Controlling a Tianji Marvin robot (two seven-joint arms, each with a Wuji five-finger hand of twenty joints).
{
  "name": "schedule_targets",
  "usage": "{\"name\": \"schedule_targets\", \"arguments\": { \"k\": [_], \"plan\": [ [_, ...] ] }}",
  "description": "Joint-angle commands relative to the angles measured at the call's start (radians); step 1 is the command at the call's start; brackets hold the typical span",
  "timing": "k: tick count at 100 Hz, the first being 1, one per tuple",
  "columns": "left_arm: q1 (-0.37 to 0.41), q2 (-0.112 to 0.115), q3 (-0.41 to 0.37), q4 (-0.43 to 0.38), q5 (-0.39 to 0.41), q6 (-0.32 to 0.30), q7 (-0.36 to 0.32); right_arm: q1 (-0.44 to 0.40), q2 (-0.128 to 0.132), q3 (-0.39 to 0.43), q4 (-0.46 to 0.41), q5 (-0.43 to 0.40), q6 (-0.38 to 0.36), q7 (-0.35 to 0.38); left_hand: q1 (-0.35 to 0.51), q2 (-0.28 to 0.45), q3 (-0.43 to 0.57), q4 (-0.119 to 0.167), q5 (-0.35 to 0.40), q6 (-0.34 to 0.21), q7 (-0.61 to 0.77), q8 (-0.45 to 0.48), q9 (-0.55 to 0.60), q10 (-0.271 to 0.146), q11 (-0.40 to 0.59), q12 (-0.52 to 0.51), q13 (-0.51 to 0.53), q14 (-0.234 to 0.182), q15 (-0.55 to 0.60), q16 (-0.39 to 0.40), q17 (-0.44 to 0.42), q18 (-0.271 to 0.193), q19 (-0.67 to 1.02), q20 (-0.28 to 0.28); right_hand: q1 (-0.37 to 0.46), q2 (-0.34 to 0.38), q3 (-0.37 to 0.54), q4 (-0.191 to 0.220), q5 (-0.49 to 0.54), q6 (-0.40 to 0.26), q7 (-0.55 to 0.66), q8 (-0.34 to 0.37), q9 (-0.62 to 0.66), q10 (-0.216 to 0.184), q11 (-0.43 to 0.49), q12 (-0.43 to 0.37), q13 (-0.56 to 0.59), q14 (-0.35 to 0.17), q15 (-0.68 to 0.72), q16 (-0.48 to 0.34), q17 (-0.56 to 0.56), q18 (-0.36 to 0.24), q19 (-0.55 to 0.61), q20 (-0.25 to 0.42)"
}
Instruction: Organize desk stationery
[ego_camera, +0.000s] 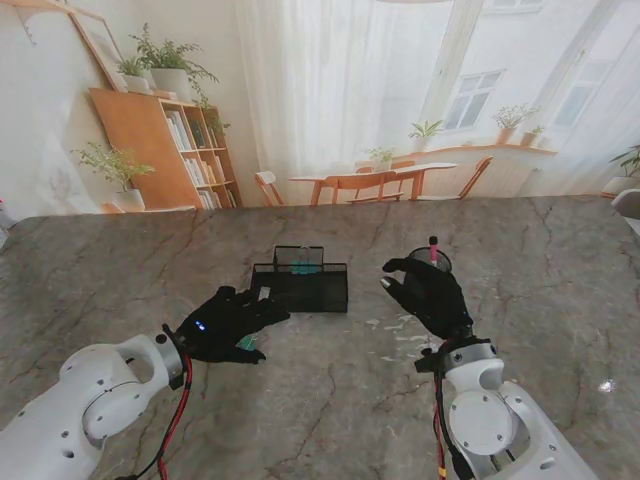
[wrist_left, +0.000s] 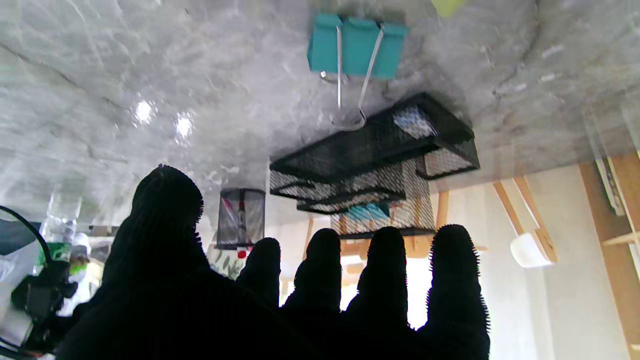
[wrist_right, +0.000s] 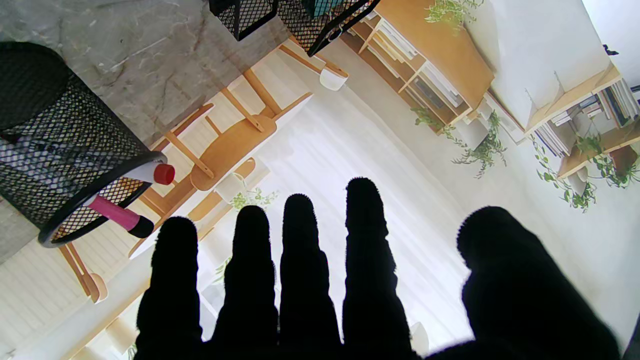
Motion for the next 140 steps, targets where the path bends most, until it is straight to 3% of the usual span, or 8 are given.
{"name": "schedule_targets", "arguments": {
  "k": [1,27,57,84,106,113,119,140],
  "plan": [
    [0.002,0.002,0.019,0.022,0.004,0.000,-0.023,0.000,-0.003,0.001,0.007,0.006,-0.004,0.010,-0.002,0.041,-0.019,-0.078,0.019,0.008,0.010,0.018,0.019,0.019,0.004,0.022,0.026,-0.013,0.013,0.010,-0.002,-0.021,0.018,0.033,0.006,0.026,-0.022,-0.002,-0.001,-0.008,0.011,0.012,0.000,-0.002,0.012,0.010,0.007,-0.012,-0.007,0.008,-0.011,-0.016,0.005,0.020],
    [-0.038,0.016,0.071,0.056,0.054,-0.016,-0.067,0.001,-0.007,0.003,0.013,0.021,-0.006,0.001,-0.003,0.033,-0.019,-0.078,0.046,0.007,0.024,0.042,0.049,0.019,0.018,0.055,0.067,0.002,0.039,0.040,0.015,-0.043,0.062,0.058,0.007,0.026,-0.022,-0.002,0.000,-0.009,0.011,0.012,0.000,-0.002,0.012,0.010,0.007,-0.011,-0.007,0.008,-0.011,-0.016,0.005,0.020],
    [-0.055,0.022,0.100,0.093,0.090,0.025,-0.084,0.008,-0.009,-0.002,0.018,0.044,-0.003,0.009,0.029,0.001,-0.014,-0.076,0.040,0.013,0.021,0.050,0.035,0.007,0.018,0.066,0.075,0.022,0.050,0.047,0.015,-0.050,0.073,0.056,0.006,0.026,-0.022,-0.002,0.001,-0.009,0.011,0.012,0.000,-0.002,0.012,0.010,0.008,-0.011,-0.007,0.009,-0.011,-0.016,0.005,0.021],
    [-0.077,0.025,0.123,0.134,0.105,0.048,-0.068,0.017,-0.009,-0.010,0.024,0.058,-0.006,0.021,0.089,-0.025,-0.013,-0.075,0.057,-0.007,0.033,0.065,0.049,-0.007,0.039,0.100,0.116,0.016,0.093,0.067,0.056,-0.066,0.139,0.063,0.005,0.027,-0.023,-0.002,0.001,-0.009,0.012,0.012,0.000,-0.004,0.012,0.010,0.007,-0.011,-0.007,0.009,-0.011,-0.016,0.004,0.021],
    [-0.080,0.025,0.130,0.144,0.122,0.057,-0.033,0.021,-0.009,-0.015,0.027,0.062,-0.005,0.025,0.099,-0.020,-0.015,-0.075,0.034,-0.019,0.026,0.069,0.014,-0.019,0.029,0.105,0.086,0.014,0.092,0.068,0.018,-0.053,0.146,0.053,0.006,0.027,-0.023,-0.002,-0.001,-0.010,0.011,0.011,0.000,-0.003,0.012,0.011,0.009,-0.012,-0.007,0.009,-0.011,-0.017,0.004,0.021],
    [-0.081,0.026,0.126,0.142,0.130,0.050,-0.033,0.022,-0.009,-0.016,0.028,0.063,-0.004,0.027,0.121,-0.032,-0.012,-0.074,0.041,-0.028,0.028,0.071,0.027,-0.025,0.035,0.109,0.111,0.008,0.103,0.072,0.062,-0.022,0.177,0.062,0.006,0.027,-0.023,-0.002,0.000,-0.011,0.011,0.011,0.000,-0.003,0.012,0.011,0.007,-0.012,-0.007,0.009,-0.012,-0.017,0.004,0.021],
    [-0.084,0.025,0.125,0.145,0.122,0.050,-0.037,0.022,-0.009,-0.016,0.028,0.064,-0.005,0.027,0.155,-0.051,-0.011,-0.073,0.054,-0.044,0.033,0.074,0.041,-0.035,0.043,0.115,0.151,-0.006,0.125,0.084,0.120,-0.025,0.215,0.072,0.005,0.027,-0.023,-0.002,0.000,-0.010,0.011,0.011,-0.001,-0.001,0.012,0.010,0.007,-0.012,-0.007,0.009,-0.011,-0.016,0.004,0.021],
    [-0.103,0.028,0.145,0.164,0.119,0.048,-0.041,0.021,-0.010,-0.013,0.030,0.060,-0.006,0.018,0.313,-0.128,-0.001,-0.069,0.110,-0.085,0.054,0.069,0.130,-0.061,0.103,0.158,0.404,-0.098,0.250,0.166,0.419,-0.173,0.333,0.055,0.005,0.033,-0.024,-0.002,0.004,-0.007,0.012,0.011,0.001,-0.003,0.012,0.010,0.007,-0.011,-0.008,0.009,-0.012,-0.017,0.003,0.022]
  ]
}}
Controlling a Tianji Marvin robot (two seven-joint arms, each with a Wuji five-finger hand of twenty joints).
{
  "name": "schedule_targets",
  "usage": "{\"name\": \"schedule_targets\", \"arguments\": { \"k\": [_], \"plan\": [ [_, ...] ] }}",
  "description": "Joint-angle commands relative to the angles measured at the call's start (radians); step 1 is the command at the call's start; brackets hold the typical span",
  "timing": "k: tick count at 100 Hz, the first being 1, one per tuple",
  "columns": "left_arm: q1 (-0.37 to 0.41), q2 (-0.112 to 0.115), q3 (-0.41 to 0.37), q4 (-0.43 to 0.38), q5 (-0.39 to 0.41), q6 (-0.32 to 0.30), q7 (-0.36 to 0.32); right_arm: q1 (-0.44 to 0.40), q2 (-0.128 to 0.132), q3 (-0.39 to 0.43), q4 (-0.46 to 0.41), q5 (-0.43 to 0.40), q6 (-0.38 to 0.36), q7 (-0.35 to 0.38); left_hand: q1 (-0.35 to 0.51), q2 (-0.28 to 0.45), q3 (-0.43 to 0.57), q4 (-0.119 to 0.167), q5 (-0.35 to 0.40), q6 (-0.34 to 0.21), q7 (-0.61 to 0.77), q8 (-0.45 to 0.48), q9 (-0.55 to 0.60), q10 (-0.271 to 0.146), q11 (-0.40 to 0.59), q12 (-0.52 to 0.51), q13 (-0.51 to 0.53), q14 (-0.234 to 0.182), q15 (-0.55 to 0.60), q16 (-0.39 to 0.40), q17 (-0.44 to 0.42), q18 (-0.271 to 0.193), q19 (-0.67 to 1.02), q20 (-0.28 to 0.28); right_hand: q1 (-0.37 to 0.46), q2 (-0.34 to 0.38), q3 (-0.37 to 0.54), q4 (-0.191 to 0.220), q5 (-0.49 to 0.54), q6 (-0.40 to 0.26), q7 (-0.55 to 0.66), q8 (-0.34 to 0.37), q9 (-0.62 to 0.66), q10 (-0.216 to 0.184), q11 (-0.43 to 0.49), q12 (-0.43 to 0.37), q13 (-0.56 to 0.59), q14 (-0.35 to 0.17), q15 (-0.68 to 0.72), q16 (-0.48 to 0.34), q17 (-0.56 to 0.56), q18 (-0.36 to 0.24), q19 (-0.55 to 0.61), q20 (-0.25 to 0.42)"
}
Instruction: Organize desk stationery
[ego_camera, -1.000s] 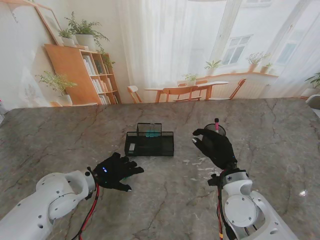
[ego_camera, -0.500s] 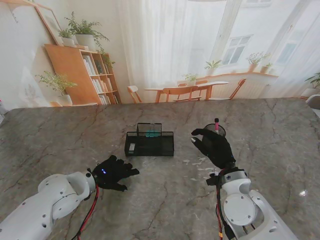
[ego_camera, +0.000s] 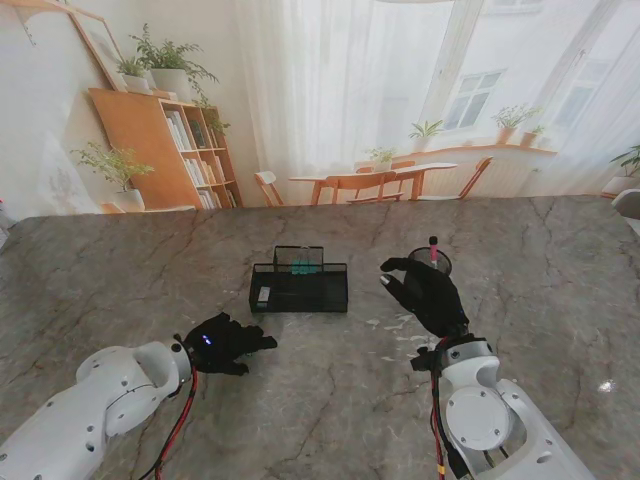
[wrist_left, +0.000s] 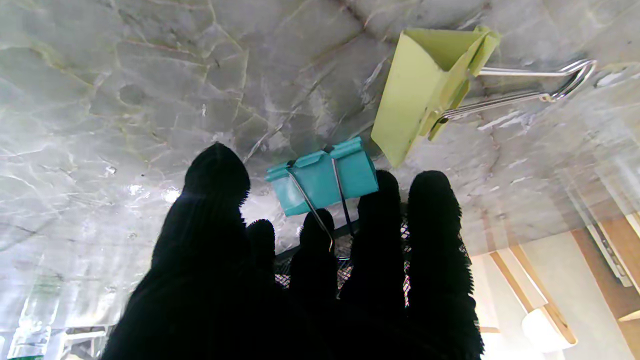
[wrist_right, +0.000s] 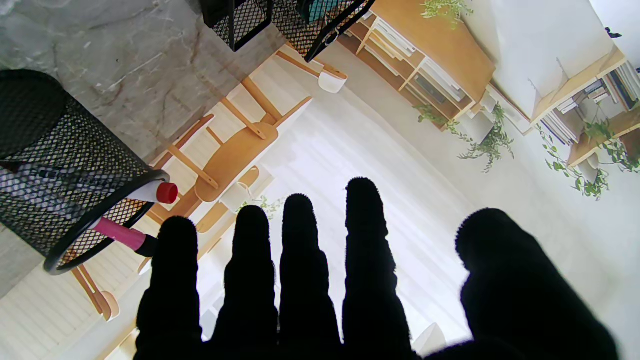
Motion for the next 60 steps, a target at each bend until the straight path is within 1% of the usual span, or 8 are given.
{"name": "schedule_targets", "arguments": {
  "k": [1,10,23,34,38,42,50,60],
  "plan": [
    [-0.005,0.002,0.012,0.017,0.008,-0.006,0.000,-0.002,-0.004,0.002,0.003,0.000,-0.005,0.007,0.072,-0.035,0.014,-0.069,0.020,-0.022,0.005,0.006,0.038,-0.007,0.029,0.022,0.082,-0.065,0.050,0.032,0.078,-0.043,0.054,0.003,0.004,0.020,-0.024,-0.002,0.003,-0.007,0.012,0.011,0.002,-0.004,0.012,0.010,0.007,-0.010,-0.008,0.009,-0.012,-0.016,0.003,0.022],
    [-0.019,0.002,0.031,0.036,-0.002,-0.001,0.005,-0.005,-0.005,0.005,0.001,-0.001,-0.004,0.001,0.106,-0.040,0.017,-0.068,0.050,-0.027,0.030,0.010,0.064,-0.014,0.065,0.040,0.141,-0.095,0.072,0.048,0.154,-0.078,0.075,-0.018,0.004,0.024,-0.025,-0.003,0.005,-0.008,0.012,0.011,0.002,-0.001,0.012,0.010,0.009,-0.011,-0.007,0.009,-0.012,-0.015,0.003,0.022],
    [-0.046,0.001,0.063,0.068,-0.029,0.001,0.014,-0.010,-0.006,0.011,-0.001,-0.007,-0.003,-0.008,0.135,-0.041,0.018,-0.067,0.103,-0.029,0.089,0.028,0.122,-0.021,0.139,0.072,0.184,-0.121,0.073,0.059,0.193,-0.100,0.080,-0.044,0.006,0.026,-0.027,-0.003,0.006,-0.007,0.012,0.010,0.004,-0.002,0.012,0.010,0.010,-0.009,-0.007,0.009,-0.011,-0.014,0.003,0.022],
    [-0.063,0.001,0.083,0.087,-0.043,-0.005,0.022,-0.013,-0.006,0.015,-0.002,-0.009,-0.002,-0.014,0.159,-0.049,0.018,-0.068,0.188,-0.024,0.245,0.101,0.219,-0.033,0.224,0.136,0.238,-0.146,0.078,0.076,0.231,-0.120,0.101,-0.045,0.007,0.028,-0.029,-0.003,0.006,-0.007,0.012,0.010,0.005,-0.001,0.012,0.010,0.010,-0.009,-0.008,0.009,-0.012,-0.014,0.003,0.022],
    [-0.067,0.001,0.088,0.093,-0.048,-0.004,0.026,-0.015,-0.006,0.017,-0.003,-0.010,-0.001,-0.015,0.188,-0.090,0.023,-0.074,0.211,-0.028,0.318,0.186,0.287,-0.037,0.210,0.280,0.259,-0.156,0.082,0.087,0.247,-0.127,0.110,-0.041,0.009,0.031,-0.029,-0.002,0.008,-0.008,0.013,0.010,0.004,-0.001,0.012,0.010,0.010,-0.009,-0.008,0.009,-0.012,-0.015,0.003,0.022],
    [-0.069,0.000,0.092,0.095,-0.055,-0.003,0.026,-0.016,-0.007,0.018,-0.003,-0.011,0.000,-0.017,0.215,-0.131,0.027,-0.075,0.237,-0.034,0.380,0.196,0.370,-0.045,0.168,0.360,0.279,-0.160,0.093,0.114,0.262,-0.130,0.126,-0.030,0.010,0.035,-0.030,-0.003,0.007,-0.008,0.012,0.010,0.005,0.001,0.012,0.010,0.010,-0.009,-0.008,0.009,-0.012,-0.014,0.004,0.022],
    [-0.073,0.000,0.098,0.102,-0.059,-0.006,0.032,-0.018,-0.007,0.021,-0.004,-0.013,0.000,-0.019,0.249,-0.163,0.035,-0.074,0.277,-0.043,0.524,0.151,0.476,-0.059,0.081,0.429,0.334,-0.175,0.102,0.217,0.306,-0.152,0.161,-0.018,0.011,0.037,-0.033,-0.003,0.009,-0.008,0.013,0.010,0.005,0.000,0.012,0.010,0.010,-0.008,-0.008,0.010,-0.013,-0.014,0.003,0.022],
    [-0.079,0.000,0.103,0.115,-0.065,-0.017,0.048,-0.020,-0.007,0.023,-0.006,-0.015,0.001,-0.022,0.266,-0.172,0.066,-0.076,0.325,-0.050,0.628,0.091,0.548,-0.070,0.087,0.440,0.389,-0.183,0.135,0.266,0.358,-0.174,0.199,-0.005,0.013,0.039,-0.037,-0.003,0.008,-0.008,0.013,0.010,0.005,0.000,0.012,0.010,0.012,-0.009,-0.008,0.010,-0.012,-0.014,0.004,0.022]
  ]
}}
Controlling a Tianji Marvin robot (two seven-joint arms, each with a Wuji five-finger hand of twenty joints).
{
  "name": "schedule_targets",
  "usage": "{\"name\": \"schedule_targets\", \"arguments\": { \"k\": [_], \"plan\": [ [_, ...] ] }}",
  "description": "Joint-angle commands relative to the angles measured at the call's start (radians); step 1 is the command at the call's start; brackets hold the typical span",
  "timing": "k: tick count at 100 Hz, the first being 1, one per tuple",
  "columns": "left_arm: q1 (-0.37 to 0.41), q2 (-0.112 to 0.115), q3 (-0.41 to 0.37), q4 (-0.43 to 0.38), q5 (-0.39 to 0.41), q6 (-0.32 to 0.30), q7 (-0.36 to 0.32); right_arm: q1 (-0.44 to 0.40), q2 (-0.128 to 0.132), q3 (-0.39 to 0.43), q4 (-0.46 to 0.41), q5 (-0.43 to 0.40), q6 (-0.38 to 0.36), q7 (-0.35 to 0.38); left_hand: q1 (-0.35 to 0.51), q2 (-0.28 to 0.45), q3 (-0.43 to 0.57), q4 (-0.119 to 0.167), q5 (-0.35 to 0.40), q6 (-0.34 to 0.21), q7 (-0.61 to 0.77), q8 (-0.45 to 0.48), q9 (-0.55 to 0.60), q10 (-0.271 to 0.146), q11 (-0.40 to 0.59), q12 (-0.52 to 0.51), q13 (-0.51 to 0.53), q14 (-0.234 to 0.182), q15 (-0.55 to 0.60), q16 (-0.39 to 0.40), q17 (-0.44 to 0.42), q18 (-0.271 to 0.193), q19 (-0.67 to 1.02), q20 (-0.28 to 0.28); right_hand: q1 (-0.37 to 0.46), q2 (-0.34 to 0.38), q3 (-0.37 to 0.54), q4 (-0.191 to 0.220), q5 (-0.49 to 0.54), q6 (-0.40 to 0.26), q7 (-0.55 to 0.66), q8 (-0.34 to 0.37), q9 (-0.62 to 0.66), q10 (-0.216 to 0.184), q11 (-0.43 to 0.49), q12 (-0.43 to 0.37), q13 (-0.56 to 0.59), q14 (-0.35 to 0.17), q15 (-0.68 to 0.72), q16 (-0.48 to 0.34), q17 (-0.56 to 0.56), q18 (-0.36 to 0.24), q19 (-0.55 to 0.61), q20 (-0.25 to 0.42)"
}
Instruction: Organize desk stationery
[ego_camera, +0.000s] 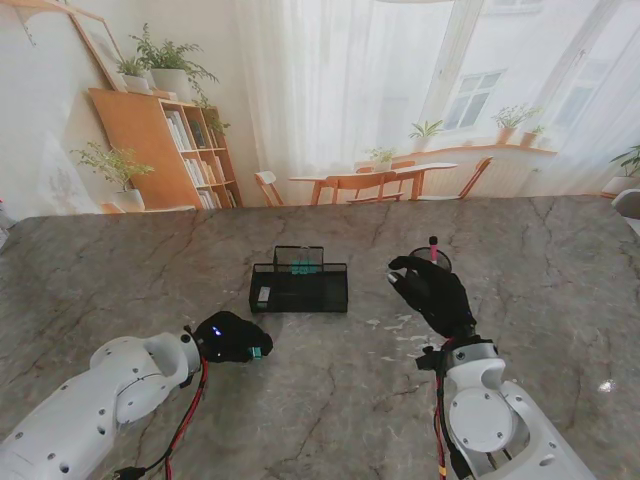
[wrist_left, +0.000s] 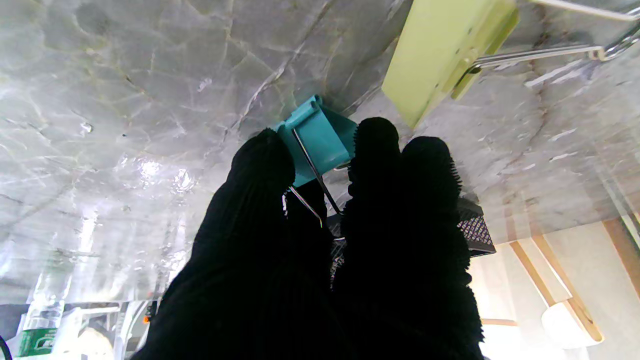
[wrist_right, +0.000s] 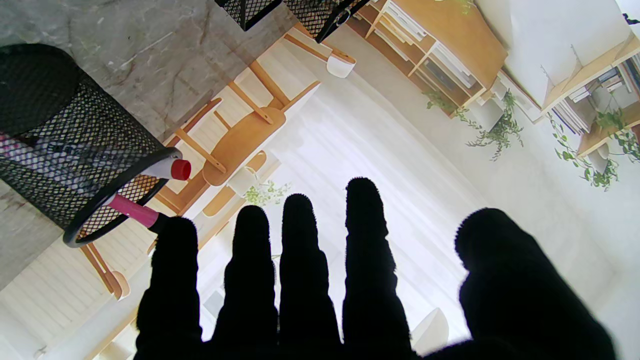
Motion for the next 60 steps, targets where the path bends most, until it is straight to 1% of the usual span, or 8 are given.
{"name": "schedule_targets", "arguments": {
  "k": [1,13,25,34,37,44,47,60],
  "plan": [
    [0.015,0.000,0.014,0.040,-0.002,-0.015,-0.005,-0.006,-0.003,0.002,-0.003,-0.002,0.000,0.008,0.077,-0.049,0.048,-0.076,0.067,-0.017,0.099,-0.031,0.199,0.023,0.085,0.030,0.025,-0.144,0.029,0.046,0.036,-0.103,0.048,0.022,0.005,0.036,-0.025,-0.003,0.008,-0.007,0.013,0.010,0.004,-0.003,0.012,0.010,0.012,-0.008,-0.008,0.010,-0.012,-0.014,0.004,0.022],
    [0.014,-0.001,0.012,0.044,-0.012,-0.027,0.002,-0.008,-0.003,0.005,-0.004,-0.004,0.002,0.004,0.077,-0.061,0.063,-0.078,0.077,-0.029,0.181,-0.110,0.219,0.030,0.092,0.020,0.049,-0.141,0.038,0.066,0.076,-0.119,0.053,0.031,0.007,0.038,-0.029,-0.003,0.008,-0.007,0.013,0.009,0.005,-0.004,0.012,0.010,0.010,-0.009,-0.009,0.010,-0.012,-0.013,0.004,0.022],
    [0.010,-0.004,0.009,0.054,-0.030,-0.044,0.019,-0.010,-0.004,0.006,-0.006,-0.005,0.004,0.001,0.076,-0.067,0.063,-0.065,0.067,-0.027,0.241,-0.135,0.227,0.034,0.103,0.024,0.061,-0.143,0.044,0.096,0.097,-0.138,0.039,0.052,0.008,0.041,-0.033,-0.003,0.007,-0.010,0.012,0.009,0.005,-0.003,0.012,0.010,0.011,-0.009,-0.008,0.010,-0.012,-0.013,0.004,0.022],
    [0.010,-0.007,0.002,0.057,-0.034,-0.058,0.052,-0.010,-0.004,0.007,-0.006,-0.004,0.004,0.000,0.075,-0.069,0.067,-0.061,0.058,-0.022,0.265,-0.142,0.226,0.039,0.107,0.026,0.061,-0.140,0.045,0.108,0.100,-0.145,0.029,0.063,0.010,0.043,-0.035,-0.003,0.009,-0.008,0.013,0.009,0.005,-0.003,0.012,0.010,0.011,-0.009,-0.009,0.010,-0.013,-0.013,0.004,0.022],
    [0.012,-0.008,-0.002,0.056,-0.034,-0.061,0.062,-0.010,-0.004,0.007,-0.006,-0.004,0.003,0.000,0.069,-0.073,0.080,-0.061,0.050,-0.021,0.299,-0.179,0.224,0.040,0.110,0.024,0.060,-0.139,0.038,0.126,0.102,-0.144,0.011,0.089,0.010,0.043,-0.036,-0.003,0.009,-0.008,0.013,0.009,0.004,-0.003,0.012,0.010,0.011,-0.009,-0.008,0.010,-0.013,-0.014,0.004,0.022],
    [0.015,-0.011,-0.010,0.050,-0.034,-0.070,0.082,-0.011,-0.004,0.008,-0.007,-0.004,0.003,0.000,0.071,-0.074,0.085,-0.058,0.049,-0.018,0.306,-0.187,0.221,0.043,0.111,0.025,0.058,-0.135,0.037,0.131,0.098,-0.143,0.005,0.094,0.011,0.044,-0.037,-0.002,0.010,-0.006,0.013,0.009,0.004,-0.003,0.011,0.010,0.011,-0.009,-0.008,0.010,-0.012,-0.015,0.004,0.022],
    [0.016,-0.011,-0.014,0.046,-0.032,-0.075,0.089,-0.011,-0.004,0.008,-0.007,-0.003,0.003,0.000,0.065,-0.079,0.095,-0.056,0.040,-0.021,0.340,-0.221,0.217,0.043,0.117,0.026,0.056,-0.132,0.038,0.140,0.098,-0.145,-0.006,0.120,0.011,0.045,-0.038,-0.002,0.010,-0.008,0.013,0.009,0.004,-0.003,0.011,0.010,0.011,-0.008,-0.008,0.011,-0.013,-0.014,0.004,0.022],
    [0.018,-0.013,-0.027,0.032,-0.023,-0.094,0.115,-0.012,-0.005,0.009,-0.008,-0.003,0.002,-0.003,0.061,-0.093,0.129,-0.048,0.014,-0.022,0.408,-0.252,0.194,0.046,0.134,0.039,0.033,-0.117,0.053,0.180,0.082,-0.142,-0.024,0.152,0.013,0.047,-0.041,-0.002,0.009,-0.006,0.013,0.008,0.004,-0.002,0.011,0.010,0.011,-0.008,-0.009,0.010,-0.013,-0.014,0.004,0.022]
  ]
}}
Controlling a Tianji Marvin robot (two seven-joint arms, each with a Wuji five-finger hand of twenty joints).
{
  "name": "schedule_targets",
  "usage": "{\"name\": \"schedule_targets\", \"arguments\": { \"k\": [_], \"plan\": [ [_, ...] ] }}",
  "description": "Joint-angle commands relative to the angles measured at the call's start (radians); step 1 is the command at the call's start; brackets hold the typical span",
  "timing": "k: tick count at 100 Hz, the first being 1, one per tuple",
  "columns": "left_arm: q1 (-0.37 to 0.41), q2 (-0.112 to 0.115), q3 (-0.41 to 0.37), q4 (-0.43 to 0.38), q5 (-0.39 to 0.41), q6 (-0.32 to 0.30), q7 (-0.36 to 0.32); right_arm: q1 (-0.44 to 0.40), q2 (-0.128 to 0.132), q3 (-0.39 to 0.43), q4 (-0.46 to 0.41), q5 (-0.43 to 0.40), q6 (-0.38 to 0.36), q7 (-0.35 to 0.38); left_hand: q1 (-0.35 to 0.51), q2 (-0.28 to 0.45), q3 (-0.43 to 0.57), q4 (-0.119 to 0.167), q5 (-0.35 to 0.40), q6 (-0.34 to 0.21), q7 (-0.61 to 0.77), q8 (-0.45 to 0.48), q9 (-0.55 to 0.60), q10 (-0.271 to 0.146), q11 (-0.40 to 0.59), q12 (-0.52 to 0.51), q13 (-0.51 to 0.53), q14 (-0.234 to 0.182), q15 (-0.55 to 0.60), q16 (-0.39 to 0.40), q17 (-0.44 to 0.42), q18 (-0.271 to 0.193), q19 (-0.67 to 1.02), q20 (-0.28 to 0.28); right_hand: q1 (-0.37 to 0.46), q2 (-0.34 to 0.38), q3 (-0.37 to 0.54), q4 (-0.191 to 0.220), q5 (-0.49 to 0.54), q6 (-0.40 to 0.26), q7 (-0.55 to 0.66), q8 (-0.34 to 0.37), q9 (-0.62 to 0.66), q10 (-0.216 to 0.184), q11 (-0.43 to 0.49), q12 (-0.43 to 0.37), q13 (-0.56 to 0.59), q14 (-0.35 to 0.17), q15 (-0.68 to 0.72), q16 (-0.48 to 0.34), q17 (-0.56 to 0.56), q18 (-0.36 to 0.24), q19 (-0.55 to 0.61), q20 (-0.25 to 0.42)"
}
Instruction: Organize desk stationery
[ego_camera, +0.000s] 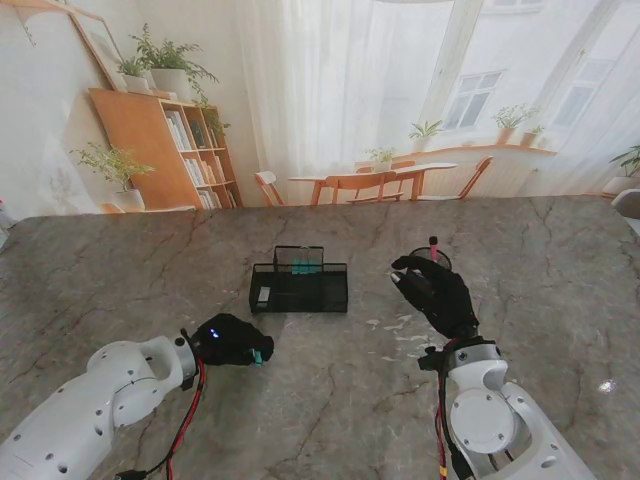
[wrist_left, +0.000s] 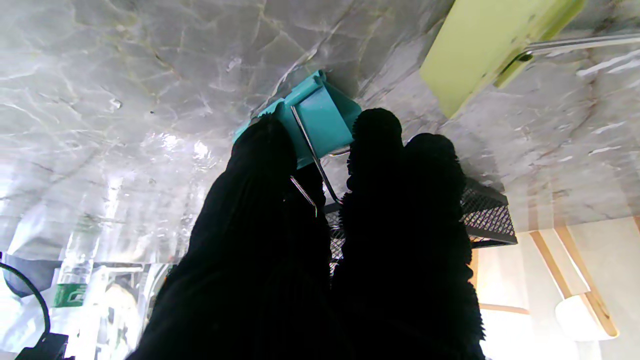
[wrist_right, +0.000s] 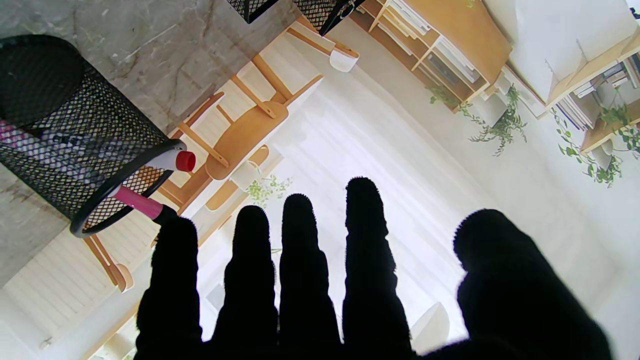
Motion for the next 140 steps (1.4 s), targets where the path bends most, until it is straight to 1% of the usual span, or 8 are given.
{"name": "schedule_targets", "arguments": {
  "k": [1,33,53,65,76,88,104,140],
  "plan": [
    [0.005,-0.003,0.000,-0.011,0.004,-0.011,0.011,-0.005,-0.003,0.001,-0.003,0.001,-0.001,0.009,0.065,-0.033,0.102,-0.043,-0.004,0.018,0.155,0.016,0.089,0.058,0.117,0.038,-0.038,-0.117,0.039,0.043,0.005,-0.142,-0.021,0.040,0.003,0.036,-0.029,-0.002,0.009,-0.006,0.007,0.008,0.003,-0.003,0.011,0.010,0.011,-0.008,-0.009,0.010,-0.013,-0.014,0.004,0.022],
    [0.021,-0.007,-0.031,-0.053,0.035,-0.034,0.071,-0.006,-0.004,0.004,-0.003,0.000,-0.002,0.004,0.062,-0.043,0.120,-0.040,-0.015,0.018,0.182,0.023,0.081,0.058,0.125,0.026,-0.049,-0.106,0.050,0.061,-0.003,-0.138,-0.024,0.057,0.005,0.038,-0.033,-0.001,0.011,-0.005,0.007,0.008,0.005,-0.003,0.012,0.010,0.011,-0.008,-0.009,0.010,-0.013,-0.013,0.003,0.022],
    [0.028,-0.010,-0.069,-0.101,0.061,-0.054,0.110,-0.007,-0.004,0.005,-0.002,-0.001,-0.004,0.001,0.060,-0.041,0.123,-0.042,-0.018,0.018,0.183,0.021,0.079,0.057,0.131,0.025,-0.053,-0.108,0.055,0.064,-0.003,-0.138,-0.026,0.061,0.007,0.038,-0.035,-0.001,0.008,-0.007,0.006,0.007,0.005,-0.002,0.011,0.010,0.011,-0.009,-0.009,0.010,-0.013,-0.014,0.003,0.022],
    [0.011,-0.013,-0.086,-0.121,0.071,-0.069,0.129,-0.007,-0.004,0.005,-0.002,-0.001,-0.005,0.001,0.059,-0.041,0.123,-0.043,-0.020,0.017,0.183,0.021,0.076,0.058,0.132,0.024,-0.055,-0.110,0.056,0.063,-0.005,-0.140,-0.026,0.064,0.007,0.038,-0.036,-0.001,0.009,-0.006,0.007,0.007,0.005,-0.002,0.011,0.010,0.012,-0.008,-0.009,0.011,-0.012,-0.014,0.004,0.022],
    [-0.033,-0.017,-0.081,-0.114,0.067,-0.074,0.145,-0.007,-0.004,0.004,-0.001,-0.001,-0.006,0.001,0.060,-0.038,0.124,-0.043,-0.022,0.019,0.183,0.020,0.074,0.058,0.133,0.023,-0.055,-0.110,0.057,0.062,-0.004,-0.140,-0.027,0.066,0.008,0.039,-0.036,-0.001,0.009,-0.007,0.006,0.007,0.005,-0.001,0.011,0.010,0.011,-0.008,-0.009,0.011,-0.013,-0.014,0.003,0.022],
    [-0.114,-0.022,-0.046,-0.071,0.049,-0.079,0.160,-0.007,-0.004,0.004,-0.001,-0.001,-0.007,0.001,0.060,-0.039,0.123,-0.044,-0.022,0.019,0.184,0.020,0.073,0.058,0.134,0.023,-0.057,-0.110,0.058,0.061,-0.004,-0.140,-0.028,0.067,0.008,0.039,-0.037,-0.001,0.008,-0.007,0.006,0.007,0.005,-0.002,0.011,0.010,0.010,-0.008,-0.010,0.011,-0.013,-0.014,0.003,0.022],
    [-0.231,-0.033,0.026,0.018,0.002,-0.062,0.176,-0.008,-0.005,0.007,-0.001,-0.006,-0.006,-0.004,0.059,-0.039,0.121,-0.044,-0.024,0.017,0.184,0.020,0.071,0.058,0.136,0.022,-0.058,-0.111,0.059,0.060,-0.006,-0.143,-0.028,0.071,0.009,0.039,-0.037,-0.001,0.009,-0.005,0.006,0.007,0.004,-0.003,0.011,0.010,0.010,-0.009,-0.010,0.010,-0.013,-0.014,0.003,0.022],
    [-0.478,-0.068,0.242,0.252,-0.115,-0.015,0.238,-0.011,-0.004,0.010,-0.002,-0.010,-0.002,-0.005,0.064,-0.027,0.117,-0.043,-0.034,0.020,0.183,0.020,0.061,0.059,0.137,0.021,-0.072,-0.113,0.066,0.055,-0.011,-0.147,-0.031,0.076,0.009,0.039,-0.038,-0.001,0.009,-0.006,0.006,0.007,0.004,-0.002,0.011,0.010,0.011,-0.009,-0.010,0.011,-0.014,-0.014,0.002,0.022]
  ]
}}
